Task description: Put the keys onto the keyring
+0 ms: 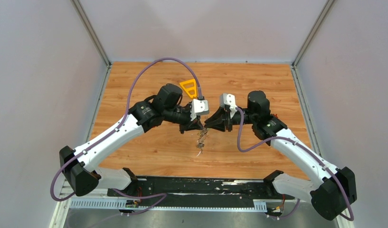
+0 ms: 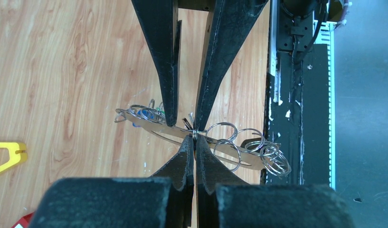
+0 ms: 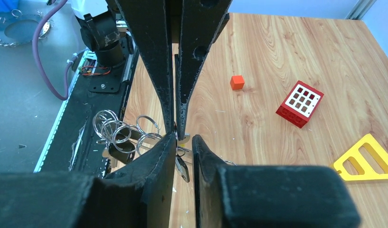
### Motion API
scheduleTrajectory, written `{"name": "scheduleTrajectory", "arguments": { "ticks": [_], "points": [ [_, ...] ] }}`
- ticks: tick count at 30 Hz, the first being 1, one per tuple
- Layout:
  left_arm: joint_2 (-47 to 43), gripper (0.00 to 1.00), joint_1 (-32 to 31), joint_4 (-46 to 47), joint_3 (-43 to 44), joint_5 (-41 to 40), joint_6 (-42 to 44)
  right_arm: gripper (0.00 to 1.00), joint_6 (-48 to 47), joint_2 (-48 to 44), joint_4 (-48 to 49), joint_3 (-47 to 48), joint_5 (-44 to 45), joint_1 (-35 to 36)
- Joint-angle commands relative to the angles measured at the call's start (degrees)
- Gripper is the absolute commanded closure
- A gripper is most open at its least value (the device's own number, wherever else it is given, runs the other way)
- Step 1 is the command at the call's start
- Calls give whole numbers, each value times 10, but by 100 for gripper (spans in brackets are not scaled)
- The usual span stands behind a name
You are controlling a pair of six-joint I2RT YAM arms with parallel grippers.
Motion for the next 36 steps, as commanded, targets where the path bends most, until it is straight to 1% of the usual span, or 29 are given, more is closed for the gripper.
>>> {"name": "scheduleTrajectory", "arguments": {
  "ticks": [1,12,26,36],
  "points": [
    [-23,100,-3,34,3,17,-5,80,-7,5,28,-5,-20,0],
    [-25,100,-3,44,0,13,-14,87,-15,12,32,-11,-20,7],
    [-32,100,-3,54,-7,7,-21,81,-33,20,17,-10,-41,17],
    [-38,100,-3,61,-12,4,-25,82,-45,23,12,-8,-61,20]
  ]
}}
